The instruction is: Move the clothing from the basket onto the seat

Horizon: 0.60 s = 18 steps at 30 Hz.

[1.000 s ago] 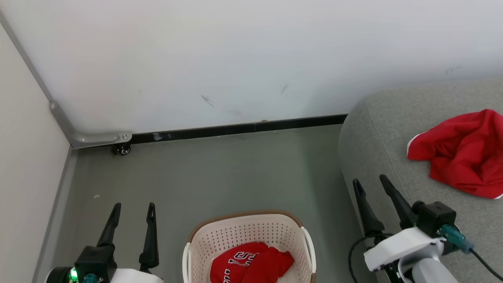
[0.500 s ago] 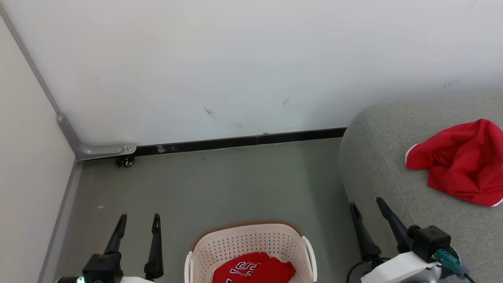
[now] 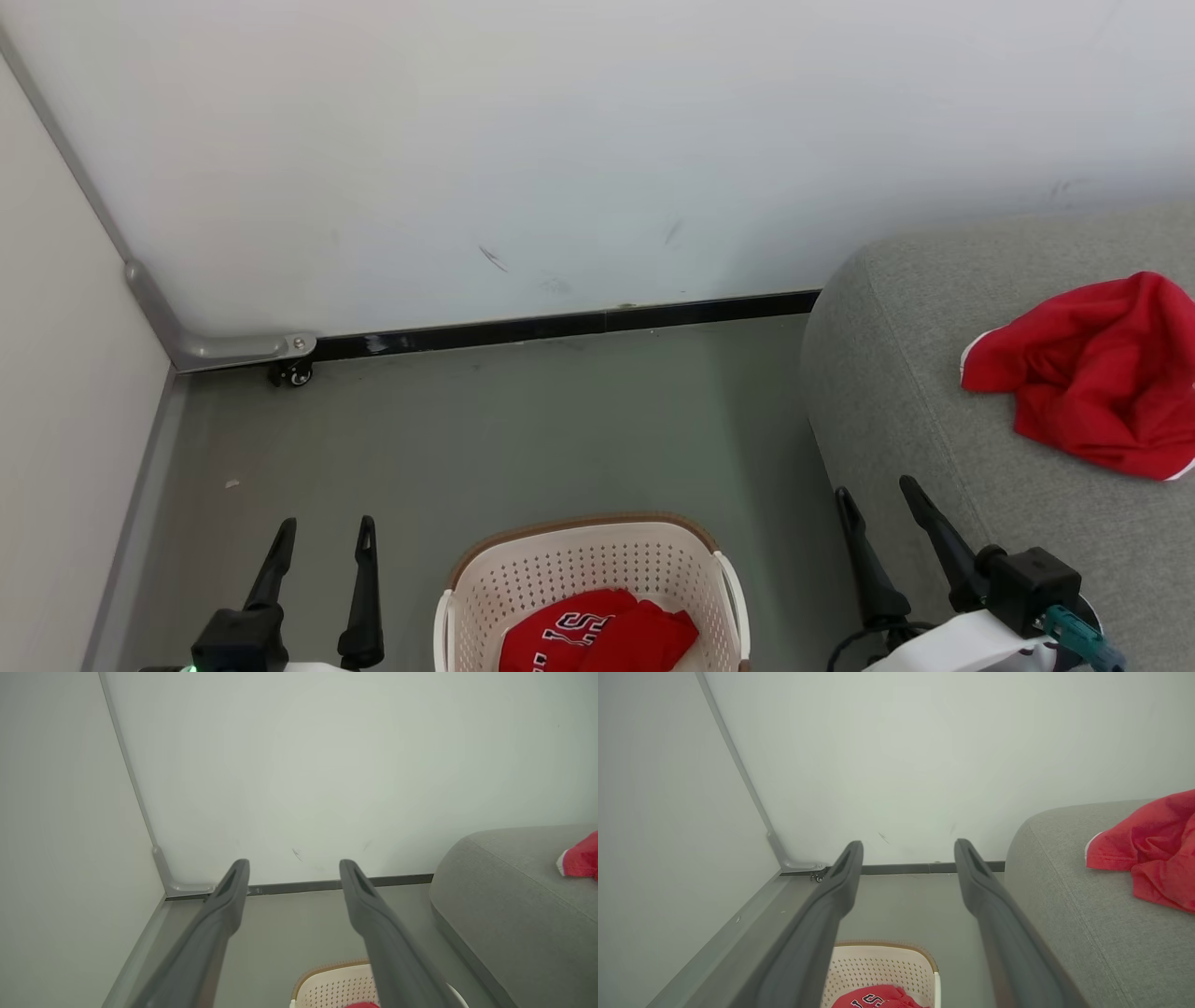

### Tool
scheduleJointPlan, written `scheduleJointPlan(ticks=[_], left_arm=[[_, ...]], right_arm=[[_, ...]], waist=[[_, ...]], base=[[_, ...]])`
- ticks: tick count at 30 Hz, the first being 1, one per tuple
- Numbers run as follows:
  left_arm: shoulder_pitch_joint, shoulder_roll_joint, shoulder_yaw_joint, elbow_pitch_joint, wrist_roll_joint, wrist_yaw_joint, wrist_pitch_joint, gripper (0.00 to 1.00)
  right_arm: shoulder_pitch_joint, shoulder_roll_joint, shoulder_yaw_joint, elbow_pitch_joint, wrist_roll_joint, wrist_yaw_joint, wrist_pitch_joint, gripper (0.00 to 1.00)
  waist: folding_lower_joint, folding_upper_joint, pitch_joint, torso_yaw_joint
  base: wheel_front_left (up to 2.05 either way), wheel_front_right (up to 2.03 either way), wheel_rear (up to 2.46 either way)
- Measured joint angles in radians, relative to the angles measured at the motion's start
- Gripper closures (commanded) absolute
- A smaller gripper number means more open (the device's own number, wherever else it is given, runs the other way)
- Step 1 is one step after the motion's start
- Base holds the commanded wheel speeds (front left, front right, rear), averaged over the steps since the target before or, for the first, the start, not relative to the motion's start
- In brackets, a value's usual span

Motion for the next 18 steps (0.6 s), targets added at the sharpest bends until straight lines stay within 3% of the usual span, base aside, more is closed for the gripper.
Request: scheduleJointPlan(ticks=[18], left_arm=[[0.0,0.005,-0.003,0.013,0.007,-0.006,0.0,0.0]], right_arm=[[0.028,0.007,-0.059,-0.101,-0.019,0.0,0.018,0.0]], waist=[[0.0,0.0,0.048,-0.026]], base=[[0.0,0.0,0.0]])
